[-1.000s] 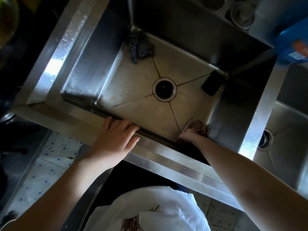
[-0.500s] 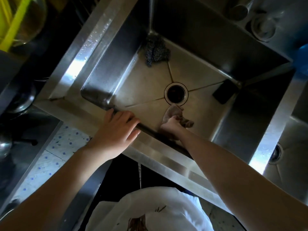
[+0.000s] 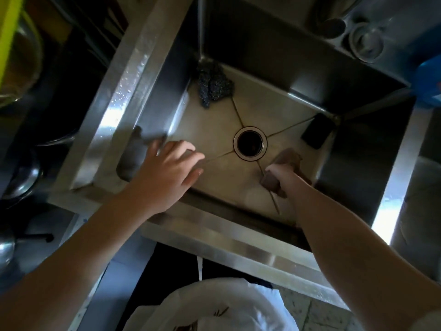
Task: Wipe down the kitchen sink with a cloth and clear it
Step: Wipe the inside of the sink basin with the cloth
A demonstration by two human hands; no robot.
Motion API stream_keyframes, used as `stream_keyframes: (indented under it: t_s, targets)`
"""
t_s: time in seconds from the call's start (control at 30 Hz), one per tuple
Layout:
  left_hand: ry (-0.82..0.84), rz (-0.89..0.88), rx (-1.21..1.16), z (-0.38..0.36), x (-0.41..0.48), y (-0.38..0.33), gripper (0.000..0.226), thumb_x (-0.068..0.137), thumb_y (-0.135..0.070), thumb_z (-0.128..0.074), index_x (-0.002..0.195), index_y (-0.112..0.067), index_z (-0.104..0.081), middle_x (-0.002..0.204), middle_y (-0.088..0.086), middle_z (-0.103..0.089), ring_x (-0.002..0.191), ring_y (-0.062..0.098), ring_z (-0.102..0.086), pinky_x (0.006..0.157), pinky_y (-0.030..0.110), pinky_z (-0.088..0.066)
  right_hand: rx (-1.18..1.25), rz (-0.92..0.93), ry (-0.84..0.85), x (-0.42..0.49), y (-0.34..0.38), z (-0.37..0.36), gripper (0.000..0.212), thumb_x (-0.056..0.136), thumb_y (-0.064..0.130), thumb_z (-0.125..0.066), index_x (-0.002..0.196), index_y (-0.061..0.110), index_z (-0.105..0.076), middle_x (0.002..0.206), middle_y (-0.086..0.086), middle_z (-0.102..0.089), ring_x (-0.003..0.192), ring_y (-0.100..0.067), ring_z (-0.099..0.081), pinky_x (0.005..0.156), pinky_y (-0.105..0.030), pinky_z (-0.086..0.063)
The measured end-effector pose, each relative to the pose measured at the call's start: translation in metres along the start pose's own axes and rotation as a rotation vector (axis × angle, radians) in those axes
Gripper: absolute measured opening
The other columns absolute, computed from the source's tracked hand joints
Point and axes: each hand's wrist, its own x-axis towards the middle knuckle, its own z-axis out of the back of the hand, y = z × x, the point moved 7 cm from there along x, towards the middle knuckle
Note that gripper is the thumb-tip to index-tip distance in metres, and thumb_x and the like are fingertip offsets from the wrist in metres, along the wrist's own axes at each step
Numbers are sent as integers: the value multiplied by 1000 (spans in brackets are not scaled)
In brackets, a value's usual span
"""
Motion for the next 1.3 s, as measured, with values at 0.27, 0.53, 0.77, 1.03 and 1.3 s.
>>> stream_keyframes:
  t_s: [0.27,0.53,0.77,1.03,1.3]
  targets:
    - [-18,-41,40,15,38,25,40,90,-37,-39,112,-15,-64,118,8,-57,107,30,-56,97,48,-29,-254,184,-343,-2,51,-1,59,85,30,-65,134,5,-42,130,-14,-54,117,-32,-55,93,-37,-45]
    - [-107,-11,160,36,68,64,38,86,-25,-60,120,-8,-59,139,20,-44,119,35,-43,96,53,-36,-205,244,-496,-1,66,8,28,88,13,-56,115,5,-57,117,-20,-61,110,-38,-58,89,-38,-46]
    - [-122,21,202,45,82,80,37,87,-26,-60,119,-9,-61,141,23,-42,120,40,-49,99,52,-36,-81,314,-488,19,128,26,36,90,9,-47,124,15,-57,123,-18,-60,112,-36,-57,91,-37,-46]
    - [-86,12,196,43,83,82,51,87,-35,-34,122,-9,-60,141,24,-41,118,40,-51,98,51,-38,-501,622,-460,34,209,20,39,88,5,-44,122,17,-59,123,-17,-61,114,-36,-55,92,-38,-45]
    - [-114,-16,187,36,82,85,49,89,-35,-36,124,-9,-58,141,25,-40,121,39,-49,99,53,-37,-1118,849,-268,17,181,-12,50,93,8,-40,138,28,-43,149,3,-38,127,-27,-42,101,-38,-33]
